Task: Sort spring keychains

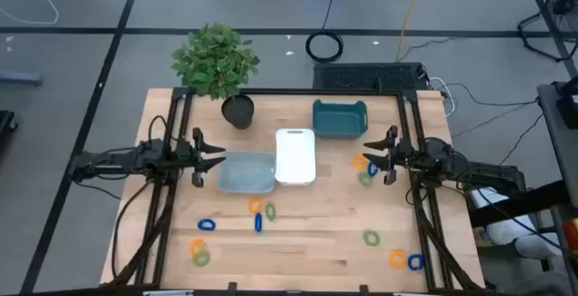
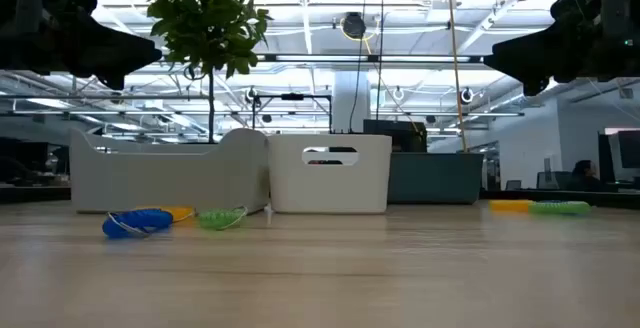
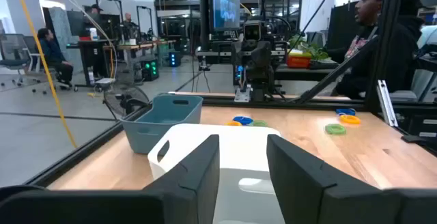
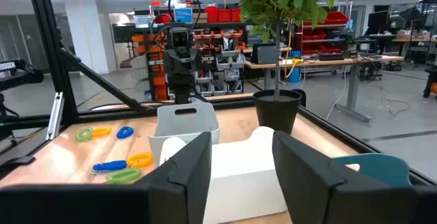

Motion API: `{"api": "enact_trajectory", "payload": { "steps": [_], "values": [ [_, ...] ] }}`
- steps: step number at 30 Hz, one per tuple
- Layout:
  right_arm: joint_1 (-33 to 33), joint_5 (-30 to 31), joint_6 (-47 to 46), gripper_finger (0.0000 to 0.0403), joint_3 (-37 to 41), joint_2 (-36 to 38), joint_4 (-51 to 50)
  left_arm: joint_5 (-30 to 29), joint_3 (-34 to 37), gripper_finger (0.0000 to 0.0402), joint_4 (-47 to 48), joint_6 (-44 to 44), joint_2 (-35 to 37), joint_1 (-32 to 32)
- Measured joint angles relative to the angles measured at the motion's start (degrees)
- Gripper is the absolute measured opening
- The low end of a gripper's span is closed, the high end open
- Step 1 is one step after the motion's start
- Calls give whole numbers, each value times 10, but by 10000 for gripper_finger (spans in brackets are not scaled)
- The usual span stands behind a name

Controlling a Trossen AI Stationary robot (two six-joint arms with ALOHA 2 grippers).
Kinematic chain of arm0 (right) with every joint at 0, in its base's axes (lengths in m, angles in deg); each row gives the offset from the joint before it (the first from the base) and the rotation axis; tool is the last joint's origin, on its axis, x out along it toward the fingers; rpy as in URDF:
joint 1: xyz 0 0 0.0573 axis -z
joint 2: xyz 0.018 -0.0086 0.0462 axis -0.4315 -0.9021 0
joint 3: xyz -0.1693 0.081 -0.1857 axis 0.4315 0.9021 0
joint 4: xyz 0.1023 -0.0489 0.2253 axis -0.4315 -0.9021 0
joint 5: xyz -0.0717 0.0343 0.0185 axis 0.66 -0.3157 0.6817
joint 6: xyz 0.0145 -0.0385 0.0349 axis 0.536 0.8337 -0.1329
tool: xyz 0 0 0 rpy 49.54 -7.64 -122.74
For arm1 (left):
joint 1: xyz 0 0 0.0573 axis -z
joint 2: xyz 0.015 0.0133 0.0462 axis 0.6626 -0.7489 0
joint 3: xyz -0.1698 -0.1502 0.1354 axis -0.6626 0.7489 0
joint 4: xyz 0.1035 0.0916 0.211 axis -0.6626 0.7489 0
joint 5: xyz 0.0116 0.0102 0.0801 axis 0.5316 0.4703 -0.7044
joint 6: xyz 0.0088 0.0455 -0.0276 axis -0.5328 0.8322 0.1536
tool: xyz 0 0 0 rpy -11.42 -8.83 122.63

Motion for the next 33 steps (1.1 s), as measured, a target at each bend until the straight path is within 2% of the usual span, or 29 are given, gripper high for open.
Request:
{"api": "enact_trajectory", "payload": {
  "steps": [16, 21, 24, 33],
  "values": [
    [0, 1, -10, 146, 0, 0, 2, 0, 0, 131, 0, 0, 0, 0],
    [0, 51, -28, 147, -20, -3, 5, 0, 0, 131, 0, 0, 0, 0],
    [0, 77, -28, 152, -41, -19, -23, 0, 0, 131, 0, 0, 0, 0],
    [0, 84, -28, 179, -89, -93, -3, 0, 0, 131, 0, 0, 0, 0]
  ]
}}
